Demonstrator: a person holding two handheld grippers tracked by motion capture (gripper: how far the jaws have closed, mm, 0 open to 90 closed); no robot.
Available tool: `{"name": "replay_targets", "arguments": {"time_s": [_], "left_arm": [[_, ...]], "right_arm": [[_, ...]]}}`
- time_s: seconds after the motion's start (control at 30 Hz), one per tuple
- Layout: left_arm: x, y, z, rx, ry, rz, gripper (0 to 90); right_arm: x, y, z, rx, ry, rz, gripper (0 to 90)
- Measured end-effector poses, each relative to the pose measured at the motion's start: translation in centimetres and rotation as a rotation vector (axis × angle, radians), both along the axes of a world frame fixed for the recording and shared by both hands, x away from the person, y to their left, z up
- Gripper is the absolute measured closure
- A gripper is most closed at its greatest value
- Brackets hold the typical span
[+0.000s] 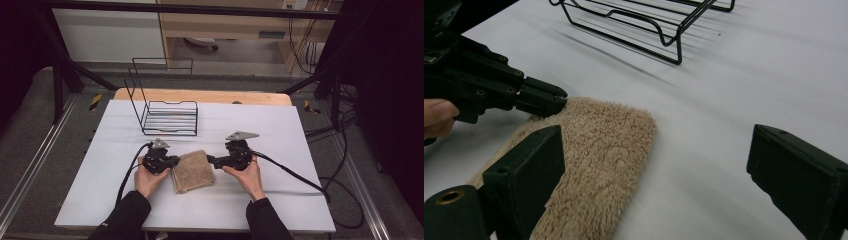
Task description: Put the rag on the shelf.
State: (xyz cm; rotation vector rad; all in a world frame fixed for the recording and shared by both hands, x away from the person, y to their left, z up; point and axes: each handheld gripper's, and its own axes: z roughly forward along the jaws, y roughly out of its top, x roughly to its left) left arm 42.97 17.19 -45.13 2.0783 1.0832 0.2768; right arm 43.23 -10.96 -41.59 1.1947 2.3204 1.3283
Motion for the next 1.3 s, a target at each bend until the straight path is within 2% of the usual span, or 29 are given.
{"name": "replay_targets", "arguments": {"time_s": [0.13,0.3,0.4,0.6,0.73,0.93,1.13,1.3], "left_arm": [[0.0,0.0,0.0,0.0,-0.001,-0.001,82.2],[-0.1,0.0,-0.1,-0.007,-0.009,0.005,82.2],[-0.1,0.0,-0.1,-0.005,-0.011,0.006,82.3],[-0.1,0.0,-0.1,-0.007,-0.009,0.003,82.2],[-0.1,0.0,-0.1,0.0,-0.011,-0.001,82.1],[0.0,0.1,-0.1,-0.006,-0.008,-0.006,81.7],[0.1,0.2,-0.1,-0.009,-0.003,-0.009,81.8],[0.3,0.4,-0.1,-0.032,0.019,-0.007,82.1]], "right_arm": [[1.3,1.9,-0.6,-0.038,0.026,0.024,14.1],[2.0,2.9,-1.1,-0.048,0.046,0.022,18.9],[2.3,3.4,-1.5,-0.049,0.056,0.034,24.9],[2.7,3.5,-2.1,-0.103,0.058,0.029,42.1],[2.9,3.6,-2.3,-0.101,0.076,0.029,51.6],[3.2,3.7,-2.9,-0.113,0.112,0.029,61.0],[3.4,3.9,-3.3,-0.084,0.177,0.046,74.0],[3.6,3.8,-3.2,-0.076,0.199,0.059,82.0]]}}
